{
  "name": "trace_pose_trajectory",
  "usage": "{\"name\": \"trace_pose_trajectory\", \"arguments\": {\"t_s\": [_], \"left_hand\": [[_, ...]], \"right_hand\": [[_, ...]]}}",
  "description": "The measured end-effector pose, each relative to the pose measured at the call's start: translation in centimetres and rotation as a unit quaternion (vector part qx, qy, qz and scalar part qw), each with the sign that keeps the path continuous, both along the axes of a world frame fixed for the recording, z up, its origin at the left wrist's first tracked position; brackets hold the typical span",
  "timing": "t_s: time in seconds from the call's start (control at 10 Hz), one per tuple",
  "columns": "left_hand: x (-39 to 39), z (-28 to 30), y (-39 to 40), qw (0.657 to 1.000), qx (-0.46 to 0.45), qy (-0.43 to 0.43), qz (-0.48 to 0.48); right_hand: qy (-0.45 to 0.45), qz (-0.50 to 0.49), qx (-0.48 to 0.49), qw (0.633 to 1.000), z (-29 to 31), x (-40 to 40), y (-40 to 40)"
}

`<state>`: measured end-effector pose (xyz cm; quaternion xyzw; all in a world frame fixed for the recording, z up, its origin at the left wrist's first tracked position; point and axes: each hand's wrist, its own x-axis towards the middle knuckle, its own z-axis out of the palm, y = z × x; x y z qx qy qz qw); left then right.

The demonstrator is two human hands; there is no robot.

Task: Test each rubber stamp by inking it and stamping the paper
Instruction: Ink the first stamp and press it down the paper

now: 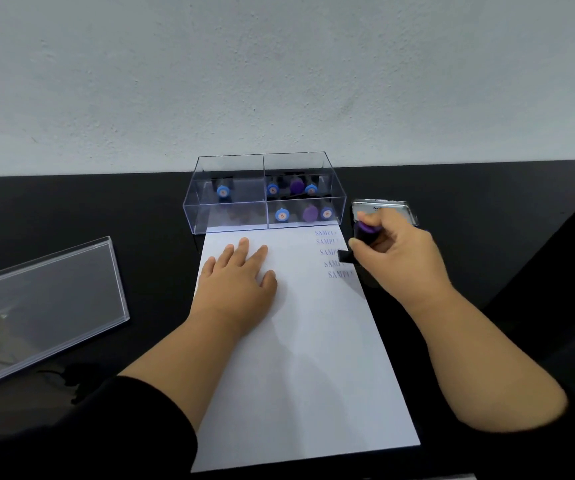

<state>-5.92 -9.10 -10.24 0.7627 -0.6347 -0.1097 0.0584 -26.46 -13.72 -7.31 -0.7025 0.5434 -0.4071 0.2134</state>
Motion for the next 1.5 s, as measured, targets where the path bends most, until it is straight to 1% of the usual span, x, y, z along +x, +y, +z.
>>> {"name": "trace_pose_trajectory", "arguments": {"t_s": [0.1,0.3,0.6,1.3,1.4,1.5], "left_hand": [[0.0,0.0,0.0,1.000,0.000,0.000,0.000],[-0.1,0.0,0.0,1.000,-0.004,-0.003,0.003],[-0.1,0.1,0.0,1.000,-0.002,-0.002,0.002],[0.0,0.1,0.0,1.000,0.000,-0.004,0.001],[0.0,0.1,0.0,1.000,-0.001,-0.005,0.002],[-0.1,0.0,0.0,1.000,-0.001,-0.007,0.003]], "right_hand": [[-0.033,-0.014,-0.005,0.999,0.0,-0.8,-0.6],[-0.067,-0.035,-0.010,0.997,0.0,-1.8,-1.4],[-0.086,-0.054,-0.008,0.995,-0.1,-2.7,-2.0],[-0.064,-0.057,0.006,0.996,0.1,-2.7,-1.9],[-0.046,-0.074,0.007,0.996,0.2,-2.9,-2.0],[-0.001,-0.089,0.002,0.996,0.1,-3.2,-2.2]]}}
